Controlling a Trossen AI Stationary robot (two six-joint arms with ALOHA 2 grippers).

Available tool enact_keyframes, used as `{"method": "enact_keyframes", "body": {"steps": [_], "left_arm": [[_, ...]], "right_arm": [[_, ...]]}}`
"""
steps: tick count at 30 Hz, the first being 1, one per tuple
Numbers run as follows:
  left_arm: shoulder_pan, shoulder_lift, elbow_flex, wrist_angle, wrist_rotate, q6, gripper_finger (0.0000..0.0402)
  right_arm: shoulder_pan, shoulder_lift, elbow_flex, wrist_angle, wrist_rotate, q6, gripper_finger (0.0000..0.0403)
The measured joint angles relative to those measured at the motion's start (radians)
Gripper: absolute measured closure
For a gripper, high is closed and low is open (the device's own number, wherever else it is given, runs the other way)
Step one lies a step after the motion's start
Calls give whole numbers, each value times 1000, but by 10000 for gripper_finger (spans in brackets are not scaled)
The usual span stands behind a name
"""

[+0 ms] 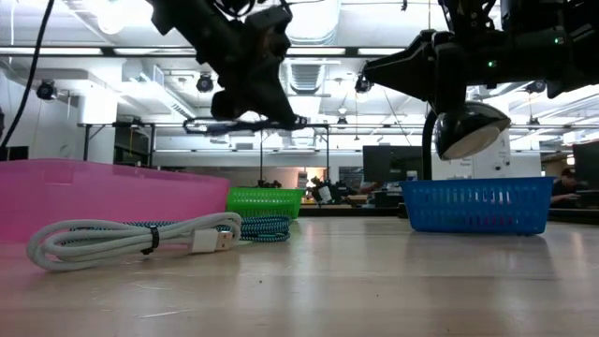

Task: Pick and place items into bin
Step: Put the dark blue charger cable into the pink bin

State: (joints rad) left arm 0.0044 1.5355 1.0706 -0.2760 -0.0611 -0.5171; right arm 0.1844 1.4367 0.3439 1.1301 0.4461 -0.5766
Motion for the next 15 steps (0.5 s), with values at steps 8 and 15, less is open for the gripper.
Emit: {"method": "enact_keyframes", "body": {"steps": [8,15], "left_arm": [[0,-41,0,4,-1,1,400],[-1,-48,-2,-50,-69,-3,400]], "right_arm": [[0,-1,0,0,0,0,207],[0,-1,0,-5,0,0,207]]}}
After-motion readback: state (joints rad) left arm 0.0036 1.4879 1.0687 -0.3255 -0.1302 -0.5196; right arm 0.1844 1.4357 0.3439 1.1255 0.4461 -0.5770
